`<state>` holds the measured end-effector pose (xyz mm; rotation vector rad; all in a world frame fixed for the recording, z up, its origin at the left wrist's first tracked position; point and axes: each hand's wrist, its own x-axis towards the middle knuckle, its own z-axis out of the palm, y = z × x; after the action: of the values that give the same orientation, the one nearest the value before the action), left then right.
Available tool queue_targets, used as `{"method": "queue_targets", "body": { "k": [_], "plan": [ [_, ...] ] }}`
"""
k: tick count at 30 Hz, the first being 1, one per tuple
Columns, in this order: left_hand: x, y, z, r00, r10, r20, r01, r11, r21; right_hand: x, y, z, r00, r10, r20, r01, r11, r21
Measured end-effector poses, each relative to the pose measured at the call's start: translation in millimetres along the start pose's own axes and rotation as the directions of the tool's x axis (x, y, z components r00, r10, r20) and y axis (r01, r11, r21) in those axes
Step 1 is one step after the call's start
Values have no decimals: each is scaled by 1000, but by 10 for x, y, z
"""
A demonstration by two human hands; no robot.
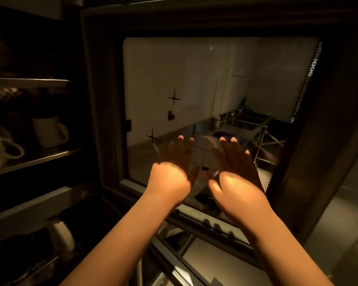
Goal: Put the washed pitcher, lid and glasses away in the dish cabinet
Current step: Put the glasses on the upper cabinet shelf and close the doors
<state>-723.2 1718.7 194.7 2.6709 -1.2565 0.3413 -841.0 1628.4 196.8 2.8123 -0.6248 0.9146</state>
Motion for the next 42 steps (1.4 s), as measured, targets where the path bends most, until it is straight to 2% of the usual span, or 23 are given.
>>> {"method": "queue_targets", "body": {
  "k": [3,9,13,16,19,25,29,34,38,42],
  "plan": [
    [112,140,61,997,61,36,-58,995,-79,-152,-19,-181,986,101,133,-112,990,82],
    [190,416,49,995,96,34,-93,992,-85,-413,77,-431,993,117,-29,-117,993,-32],
    [20,638,-88,969,245,-27,-246,963,-108,-489,208,-516,989,137,-53,-140,988,-67],
    [-94,781,-118,946,324,-26,-324,934,-151,-541,307,-559,988,135,-70,-136,990,-21],
    [-169,937,-122,957,289,27,-283,951,-125,-603,373,-544,989,105,-103,-98,993,70],
    [-337,1089,-173,925,378,50,-377,926,-14,-688,474,-441,990,57,-131,-34,985,171],
    [-399,1204,-113,932,353,89,-353,935,-9,-725,544,-431,981,45,-189,-6,980,201],
    [-420,1302,31,942,336,30,-332,939,-88,-846,654,-381,963,63,-262,-2,973,230],
    [-411,1395,127,924,382,-1,-381,923,-45,-976,746,-349,953,69,-296,2,973,232],
    [-471,1486,129,930,366,-4,-366,928,-65,-1050,839,-309,963,77,-257,8,949,314]
  ]
}}
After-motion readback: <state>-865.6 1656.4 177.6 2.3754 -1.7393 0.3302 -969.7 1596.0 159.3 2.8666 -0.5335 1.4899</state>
